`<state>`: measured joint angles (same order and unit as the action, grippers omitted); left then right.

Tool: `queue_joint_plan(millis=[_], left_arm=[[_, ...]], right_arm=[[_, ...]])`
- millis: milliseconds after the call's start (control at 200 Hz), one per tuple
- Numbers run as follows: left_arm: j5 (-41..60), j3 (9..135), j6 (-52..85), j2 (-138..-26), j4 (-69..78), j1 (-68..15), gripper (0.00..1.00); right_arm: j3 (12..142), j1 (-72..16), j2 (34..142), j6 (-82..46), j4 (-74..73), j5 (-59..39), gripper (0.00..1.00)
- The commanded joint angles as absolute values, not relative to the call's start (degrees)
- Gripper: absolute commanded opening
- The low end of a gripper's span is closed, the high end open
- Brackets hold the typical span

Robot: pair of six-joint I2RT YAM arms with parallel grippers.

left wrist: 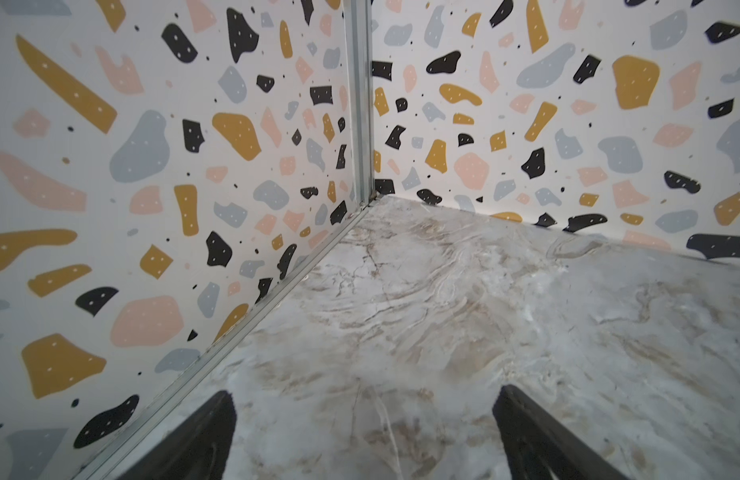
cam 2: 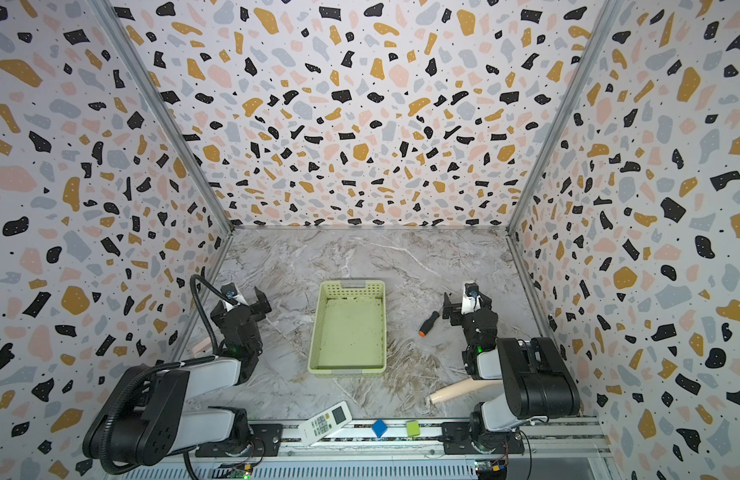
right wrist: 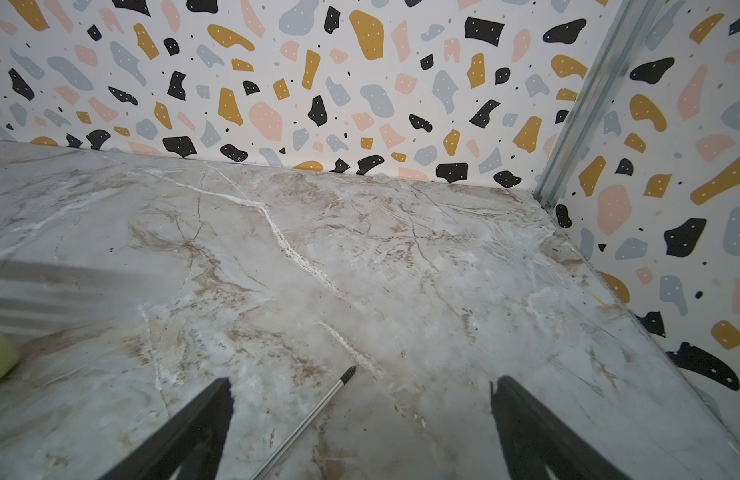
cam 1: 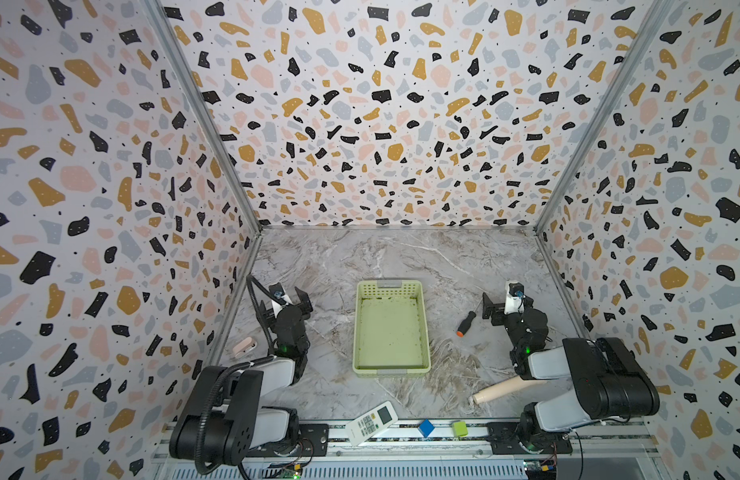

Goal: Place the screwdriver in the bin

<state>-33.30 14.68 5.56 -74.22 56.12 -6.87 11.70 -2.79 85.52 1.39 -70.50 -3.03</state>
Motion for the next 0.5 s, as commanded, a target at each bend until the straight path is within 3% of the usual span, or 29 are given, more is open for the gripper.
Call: queue_joint_plan(millis=[0, 155, 295, 361, 496], left_arm=[[-32.46, 14.97, 4.72, -72.30, 53.65, -7.29, 0.99], [-33.92, 19.14, 7.70, -65.76, 44.10, -7.29, 1.00], [-43.12, 33.01, 19.17, -62.82, 19.47, -7.21, 0.99], [-43.94, 37.04, 19.40, -62.70, 14.91, -7.21, 1.00], [-31.50, 38.49, 16.06, -61.20, 16.57, -6.50, 0.99]], right_arm=[[12.48, -2.81, 85.30, 1.26, -70.39, -3.23, 0.99], [15.33, -2.79, 81.19, 1.16, -62.12, -3.42, 0.99], [22.03, -2.64, 76.85, -0.06, -47.72, -2.50, 0.99], [25.35, -2.61, 75.10, -2.11, -42.51, -2.15, 0.99], [32.06, -2.64, 71.52, -5.86, -33.03, -3.17, 0.99]])
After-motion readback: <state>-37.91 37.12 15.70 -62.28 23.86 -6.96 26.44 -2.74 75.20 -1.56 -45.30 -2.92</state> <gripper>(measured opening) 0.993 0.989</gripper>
